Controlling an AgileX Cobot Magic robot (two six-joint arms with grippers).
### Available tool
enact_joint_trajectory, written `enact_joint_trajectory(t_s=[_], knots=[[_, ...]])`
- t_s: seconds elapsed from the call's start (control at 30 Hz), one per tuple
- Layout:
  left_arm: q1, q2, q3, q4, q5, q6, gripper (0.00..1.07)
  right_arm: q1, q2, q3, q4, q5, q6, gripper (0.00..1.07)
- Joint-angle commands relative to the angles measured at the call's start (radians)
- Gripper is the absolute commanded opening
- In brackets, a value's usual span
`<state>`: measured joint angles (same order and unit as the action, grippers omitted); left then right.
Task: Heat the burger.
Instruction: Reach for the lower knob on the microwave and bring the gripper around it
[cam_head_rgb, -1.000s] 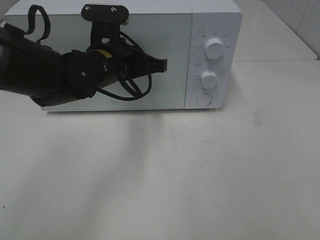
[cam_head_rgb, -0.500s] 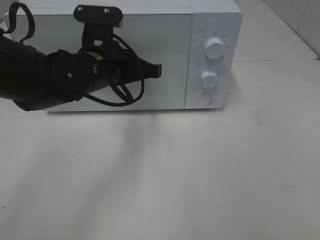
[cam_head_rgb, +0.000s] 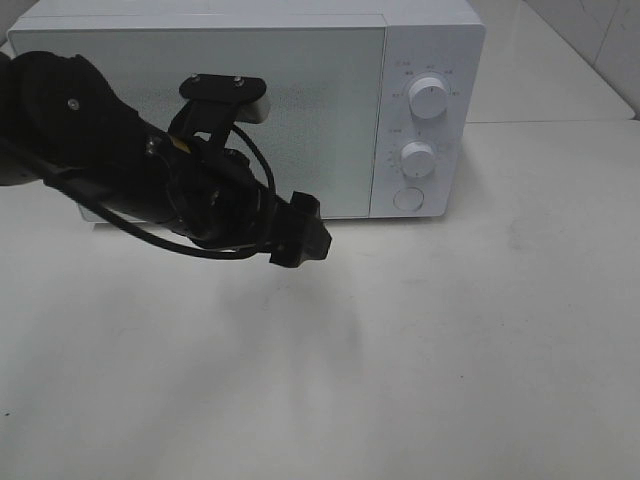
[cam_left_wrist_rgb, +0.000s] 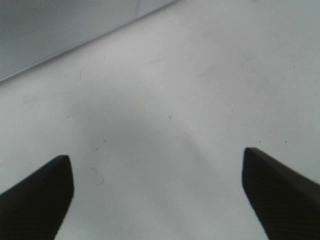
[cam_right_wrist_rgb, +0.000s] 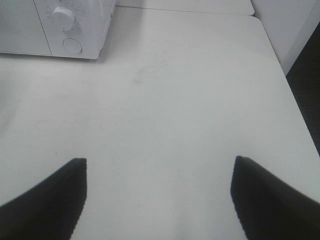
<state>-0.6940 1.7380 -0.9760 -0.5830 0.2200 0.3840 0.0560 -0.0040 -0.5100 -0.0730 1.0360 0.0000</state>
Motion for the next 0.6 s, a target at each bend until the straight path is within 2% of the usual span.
enact_joint_trajectory(t_s=[0.03,0.07,0.1,0.13,0.17,0.23,0.3,0.33,0.37,0.43,0.47,0.5,0.57,0.6], knots=[[0.026,-0.025,0.004,0.066,0.124,-0.007,0.98,-0.008,-0.027,0.004,0.002,-0.007,0.007,0.76],[0.026,-0.025,0.004,0.066,0.124,-0.007,0.98,-0.008,-0.027,0.004,0.002,-0.007,0.007,0.76],[0.045,-0.038,0.004,0.116,0.210,-0.007,0.98,-0.008,-0.027,0.004,0.002,-0.007,0.007,0.76],[0.045,-0.038,0.004,0.116,0.210,-0.007,0.98,-0.008,-0.027,0.004,0.002,-0.007,0.007,0.76],[0.068,-0.056,0.004,0.150,0.296,-0.008,0.98,-0.008,-0.027,0.004,0.002,-0.007,0.007,0.76],[0.084,-0.066,0.004,0.160,0.335,-0.010,0.98,-0.008,-0.027,0.004,0.002,-0.007,0.007,0.76],[0.143,-0.098,0.002,0.164,0.434,-0.031,0.98,-0.008,-0.027,0.004,0.002,-0.007,0.007,0.76],[0.143,-0.098,0.002,0.164,0.434,-0.031,0.98,-0.008,-0.027,0.004,0.002,-0.007,0.007,0.76],[0.193,-0.122,0.002,0.165,0.494,-0.037,0.98,-0.008,-0.027,0.004,0.002,-0.007,0.007,0.76],[0.214,-0.131,0.002,0.166,0.520,-0.037,0.98,-0.008,-0.027,0.004,0.002,-0.007,0.007,0.76],[0.272,-0.157,0.002,0.166,0.583,-0.042,0.98,-0.008,-0.027,0.004,0.002,-0.007,0.007,0.76],[0.272,-0.157,0.002,0.166,0.583,-0.042,0.98,-0.008,-0.027,0.004,0.002,-0.007,0.007,0.76],[0.354,-0.189,0.002,0.175,0.661,-0.062,0.98,-0.008,-0.027,0.004,0.002,-0.007,0.007,0.76],[0.354,-0.189,0.002,0.175,0.661,-0.062,0.98,-0.008,-0.027,0.004,0.002,-0.007,0.007,0.76]])
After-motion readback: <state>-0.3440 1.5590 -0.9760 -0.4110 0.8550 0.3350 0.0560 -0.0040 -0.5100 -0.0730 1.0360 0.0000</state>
